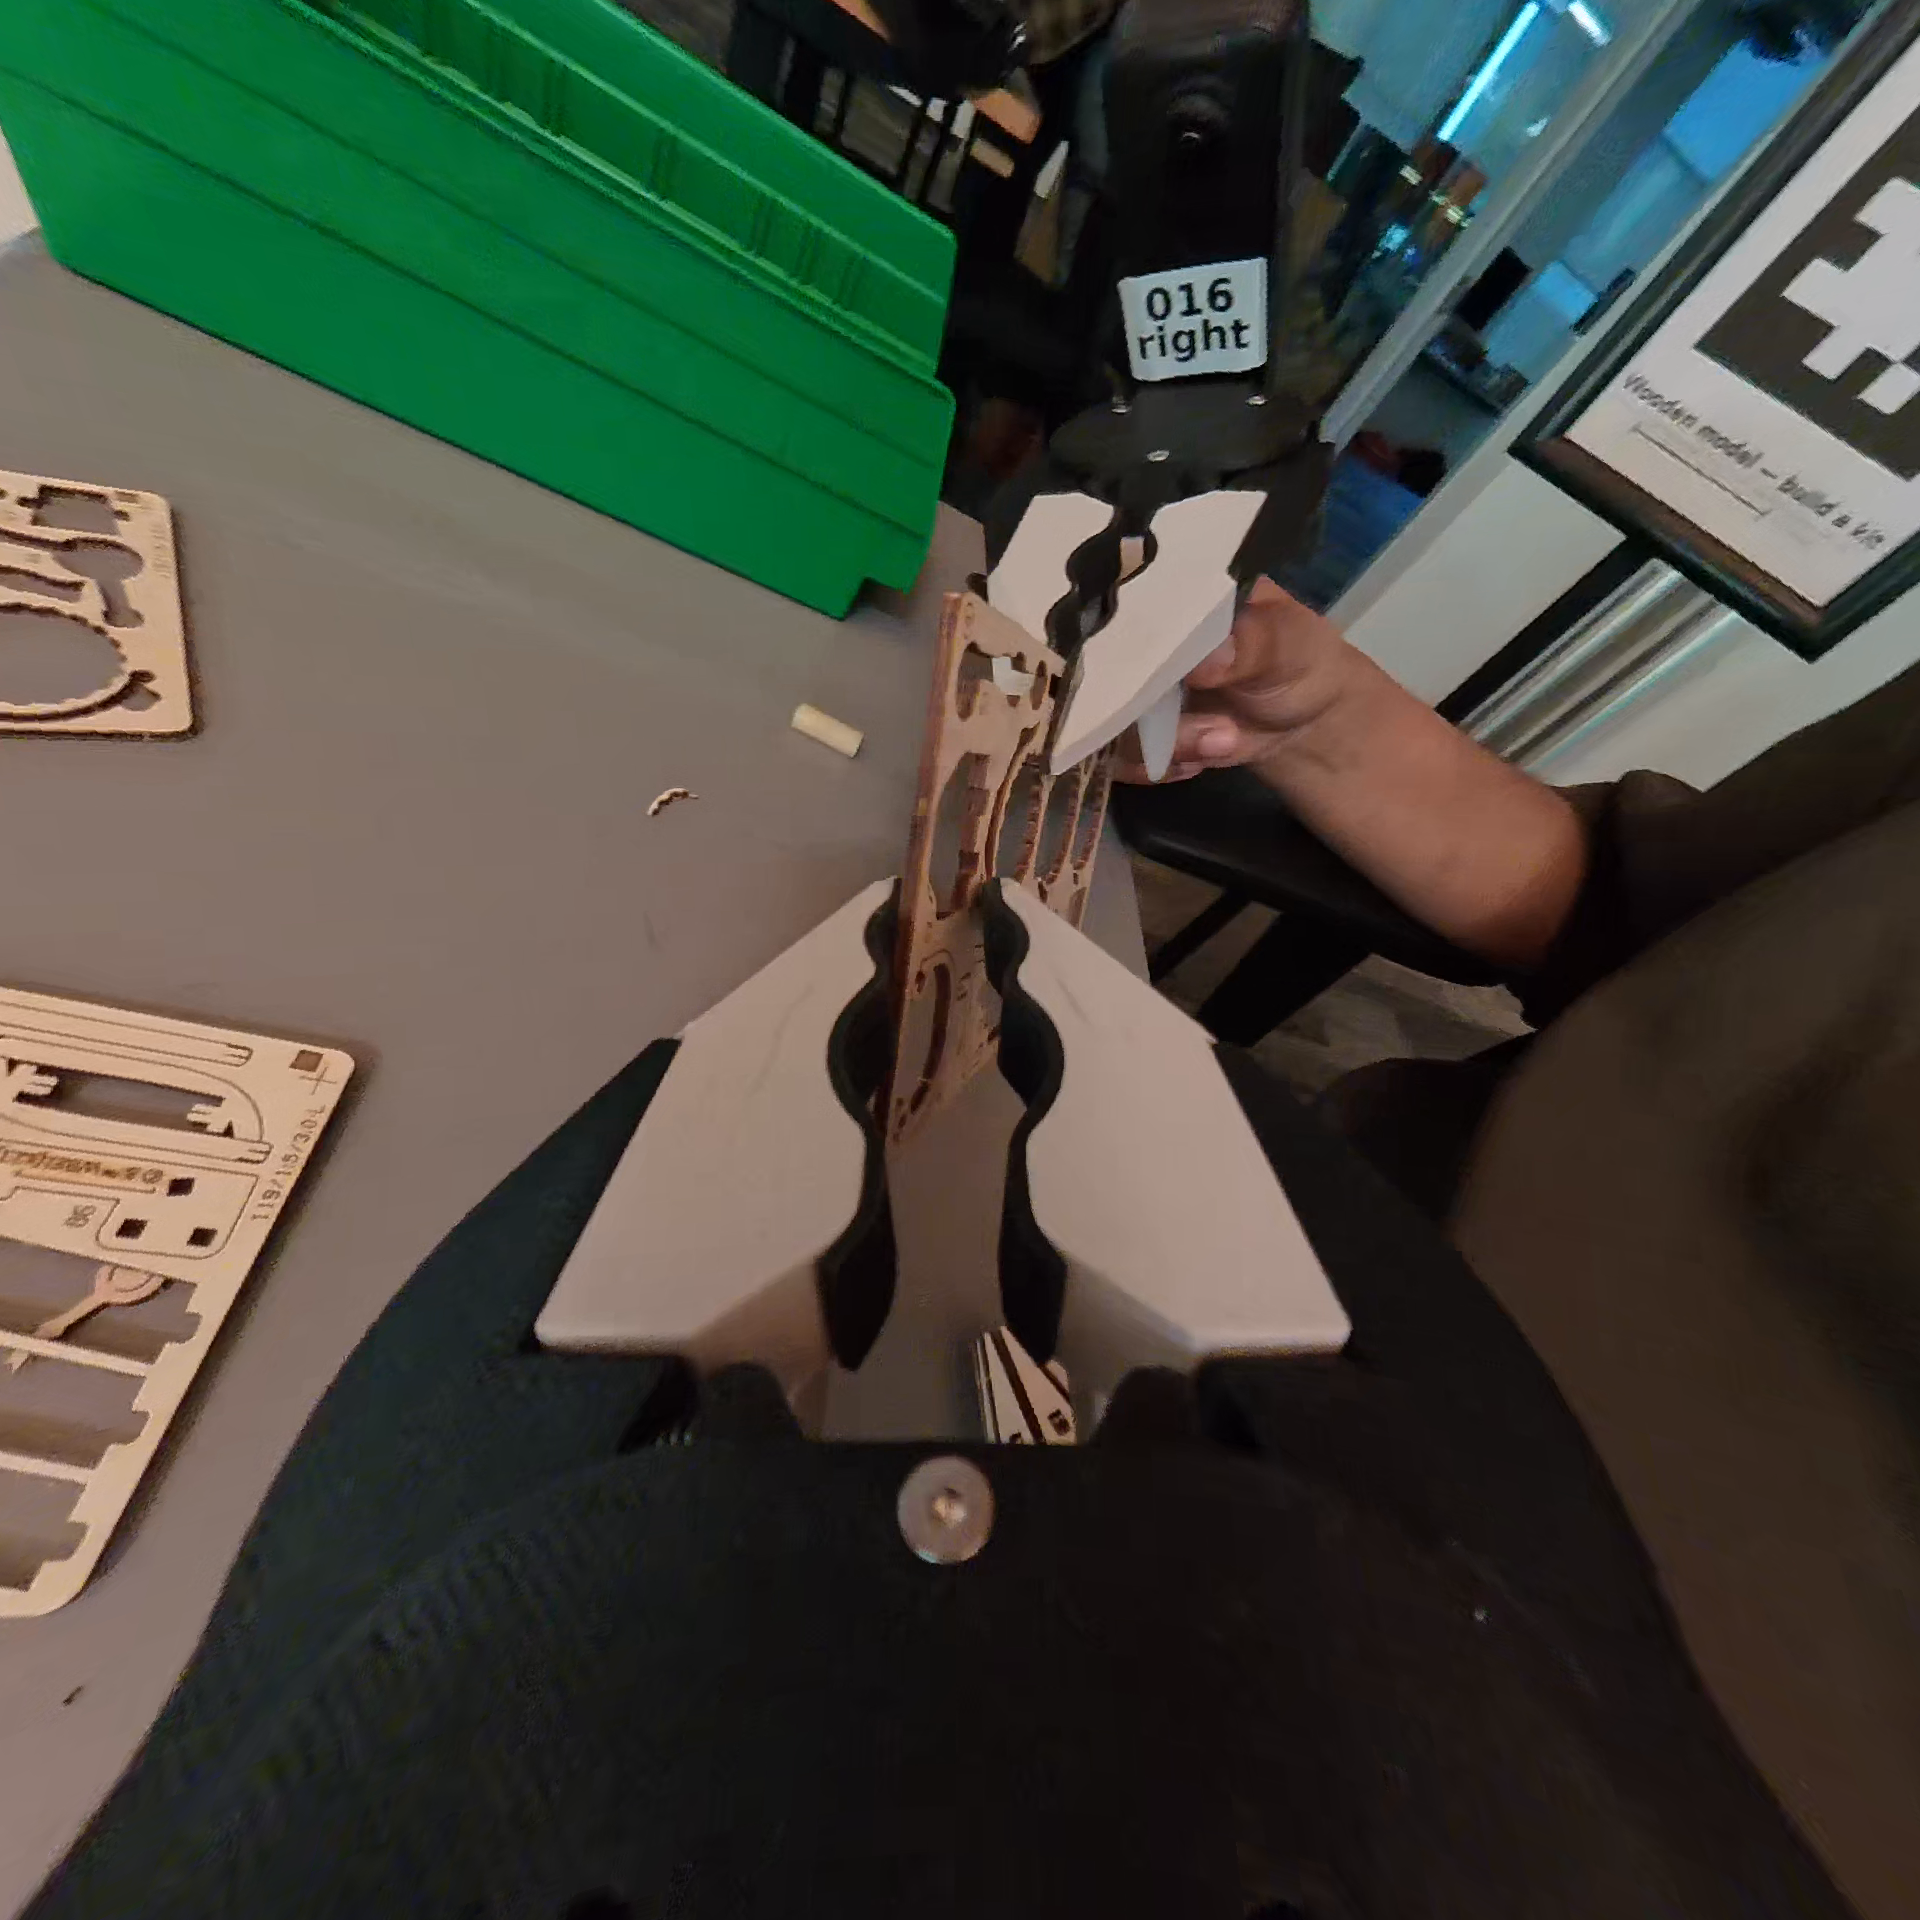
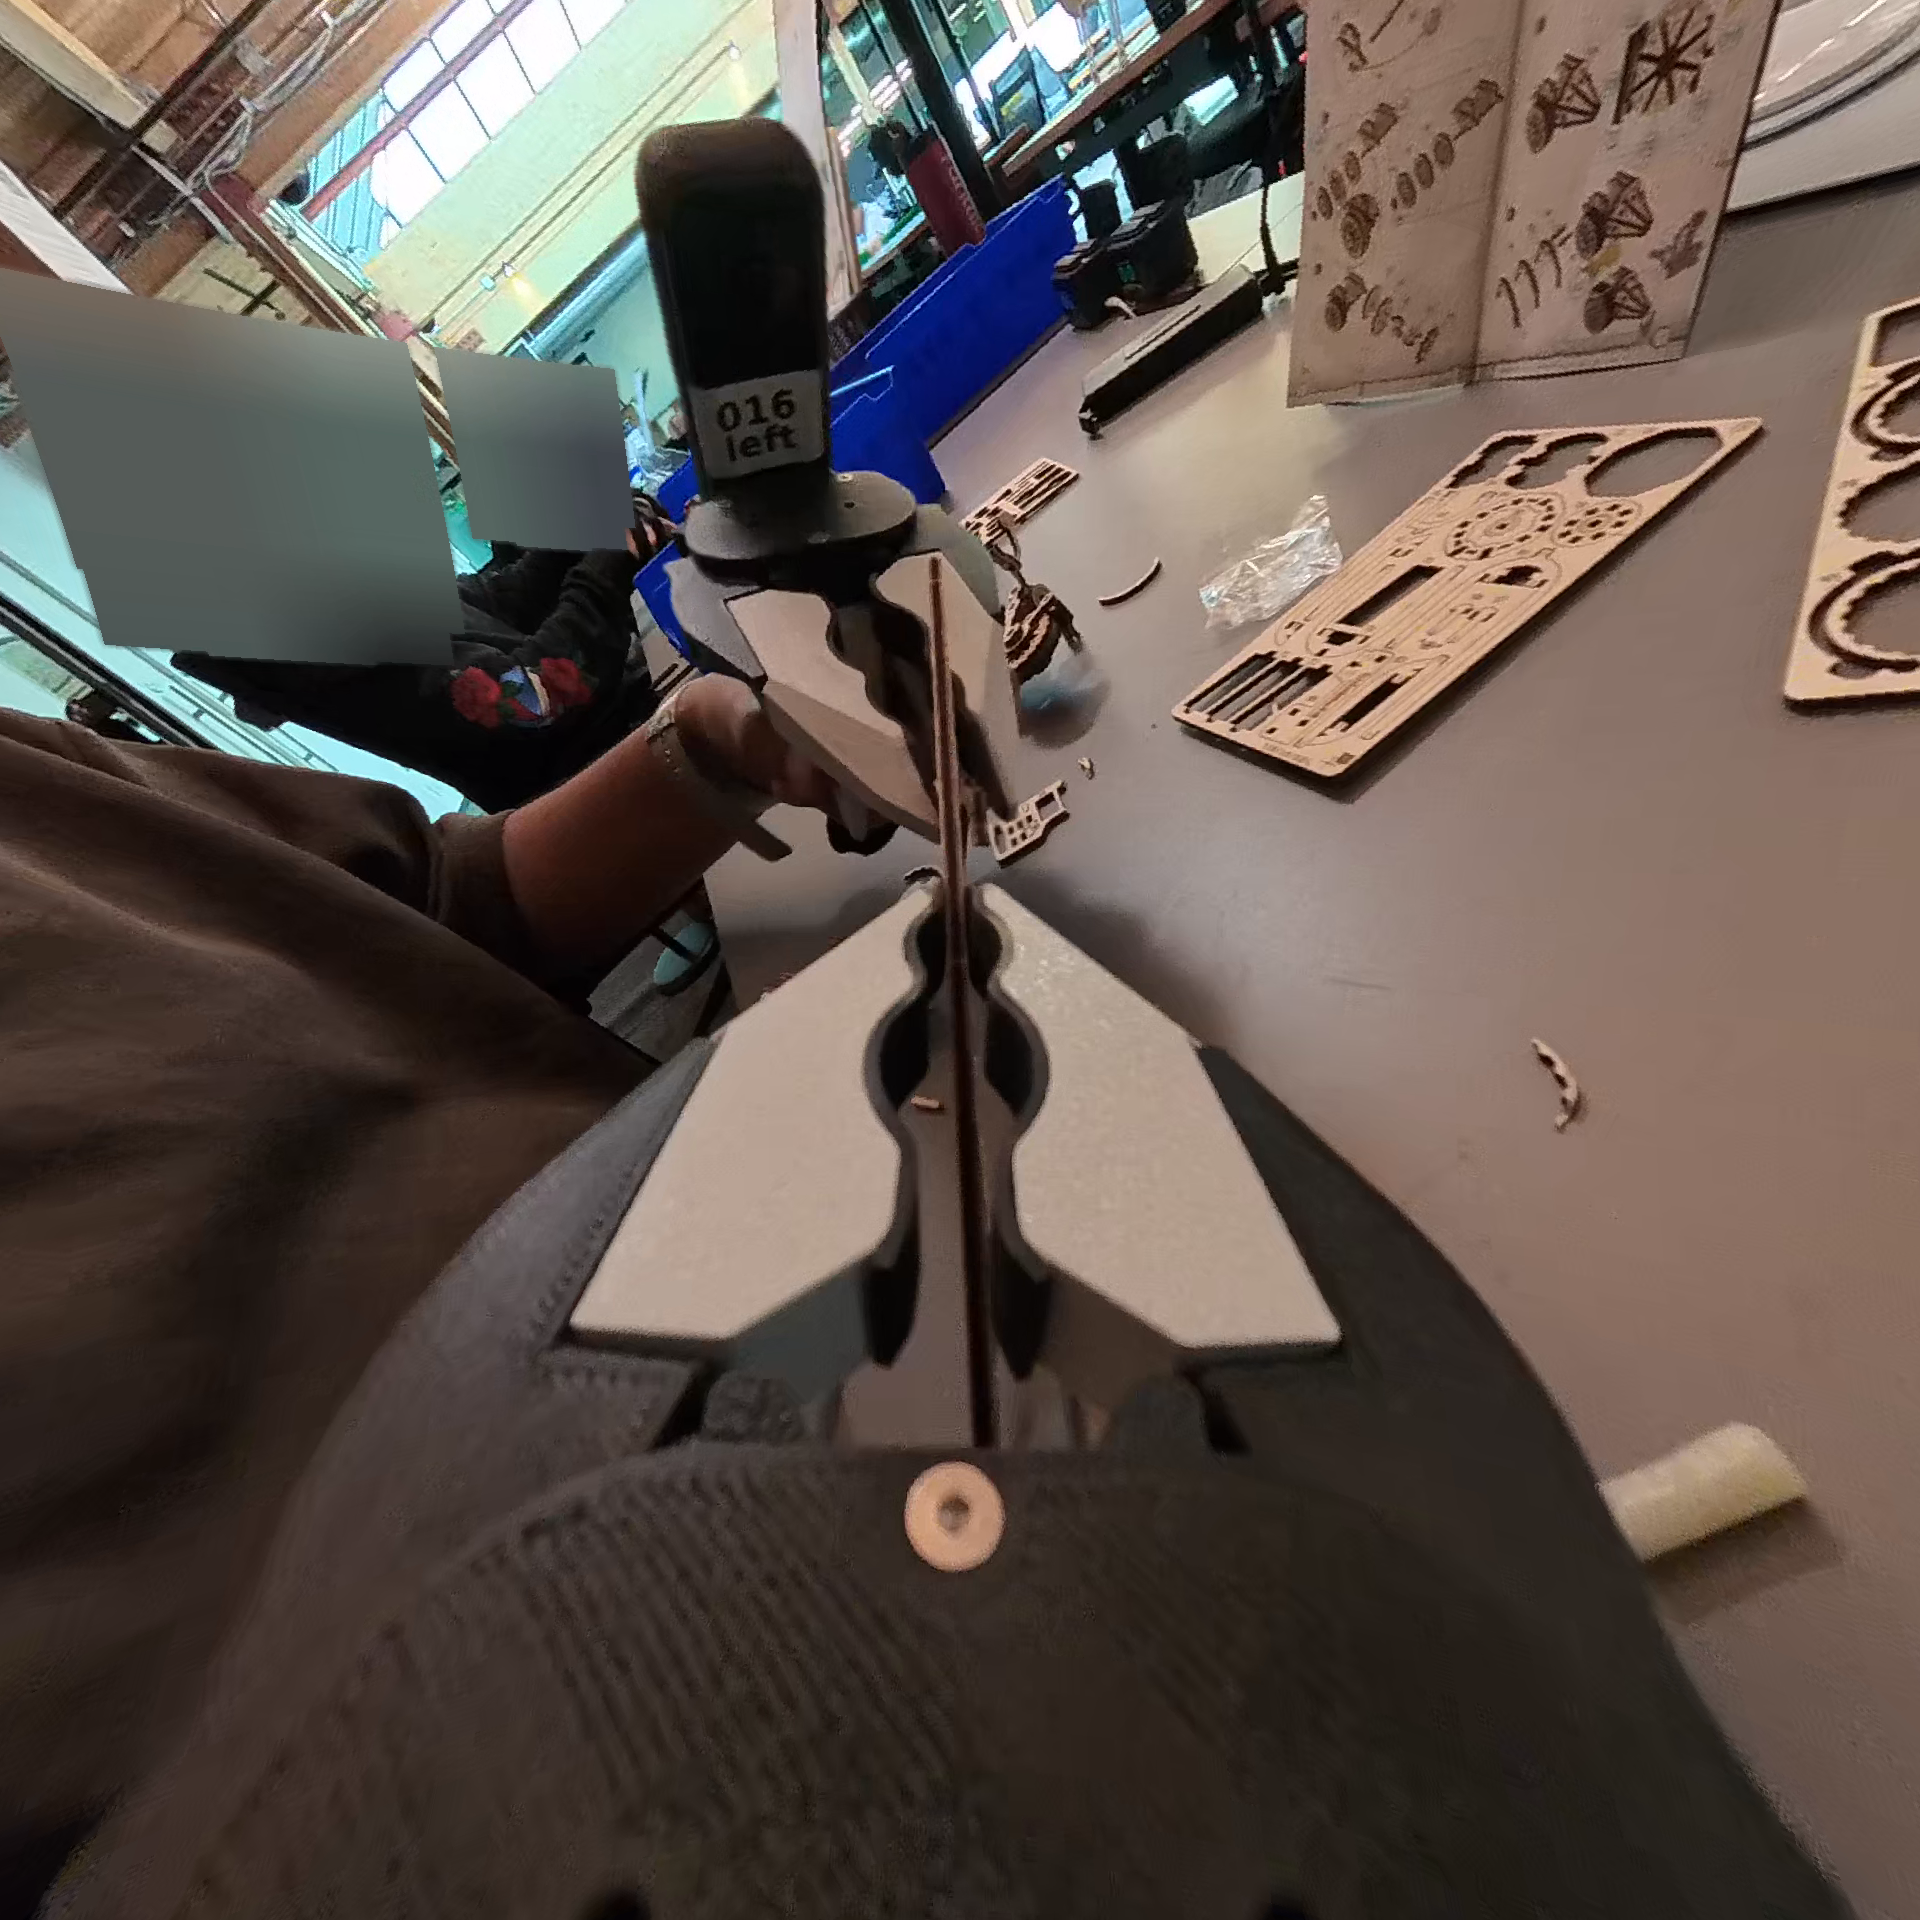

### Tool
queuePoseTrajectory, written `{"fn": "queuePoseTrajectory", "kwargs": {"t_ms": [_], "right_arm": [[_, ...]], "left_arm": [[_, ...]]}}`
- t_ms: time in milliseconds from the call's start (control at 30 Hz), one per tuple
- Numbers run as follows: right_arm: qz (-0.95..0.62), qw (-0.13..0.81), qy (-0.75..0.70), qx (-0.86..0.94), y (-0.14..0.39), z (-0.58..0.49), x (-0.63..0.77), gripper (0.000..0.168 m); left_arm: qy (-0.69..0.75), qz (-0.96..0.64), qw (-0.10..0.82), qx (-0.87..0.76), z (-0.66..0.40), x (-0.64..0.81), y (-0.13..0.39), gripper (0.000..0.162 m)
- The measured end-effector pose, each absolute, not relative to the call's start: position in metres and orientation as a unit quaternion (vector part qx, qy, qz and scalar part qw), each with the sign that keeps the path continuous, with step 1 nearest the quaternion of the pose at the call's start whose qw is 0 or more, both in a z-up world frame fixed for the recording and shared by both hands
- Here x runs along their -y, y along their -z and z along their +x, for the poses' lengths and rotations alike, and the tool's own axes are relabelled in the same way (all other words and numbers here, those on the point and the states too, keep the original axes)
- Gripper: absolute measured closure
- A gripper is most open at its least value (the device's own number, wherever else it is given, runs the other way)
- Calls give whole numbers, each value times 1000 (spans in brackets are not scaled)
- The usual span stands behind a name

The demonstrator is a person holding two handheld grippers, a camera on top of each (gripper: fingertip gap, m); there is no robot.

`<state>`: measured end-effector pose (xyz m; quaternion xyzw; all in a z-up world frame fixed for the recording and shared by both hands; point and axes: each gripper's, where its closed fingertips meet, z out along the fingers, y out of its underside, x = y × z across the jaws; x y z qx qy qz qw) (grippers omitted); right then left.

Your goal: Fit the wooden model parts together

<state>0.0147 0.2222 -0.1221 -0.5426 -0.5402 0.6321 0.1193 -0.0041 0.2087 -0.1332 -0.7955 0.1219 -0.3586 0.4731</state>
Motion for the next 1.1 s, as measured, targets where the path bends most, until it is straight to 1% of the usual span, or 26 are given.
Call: {"fn": "queuePoseTrajectory", "kwargs": {"t_ms": [167, 300, 367, 433, 600, 733, 767, 833, 867, 933, 1000, 1100], "right_arm": [[-556, 125, -618, 541, 128, 12, -224, 166], [-556, 120, -632, 526, 124, 12, -226, 166], [-555, 118, -642, 516, 120, 13, -229, 167], [-558, 120, -641, 513, 121, 13, -230, 168], [-556, 118, -650, 504, 118, 12, -231, 167], [-541, 117, -667, 500, 111, 14, -229, 167], [-530, 116, -677, 498, 106, 16, -228, 164], [-506, 114, -697, 495, 95, 20, -226, 144], [-493, 121, -708, 491, 89, 23, -228, 139], [-479, 152, -722, 476, 77, 28, -239, 134], [-475, 183, -723, 467, 70, 33, -250, 134], [-451, 210, -744, 445, 56, 40, -258, 127]], "left_arm": [[304, -822, 474, -82, -14, -219, 143, 144], [269, -819, 502, -65, -17, -225, 138, 139], [260, -813, 516, -72, -15, -225, 133, 140], [269, -813, 511, -74, -13, -224, 132, 143], [302, -806, 504, -66, -13, -222, 129, 144], [370, -783, 494, -71, -6, -214, 119, 153], [395, -773, 490, -79, -2, -210, 115, 157], [455, -743, 484, -82, 3, -203, 103, 162], [477, -730, 486, -70, 1, -202, 97, 162], [527, -691, 492, -50, -4, -199, 84, 162], [581, -646, 495, -20, -13, -197, 70, 162], [629, -599, 495, 23, -27, -197, 61, 162]]}}
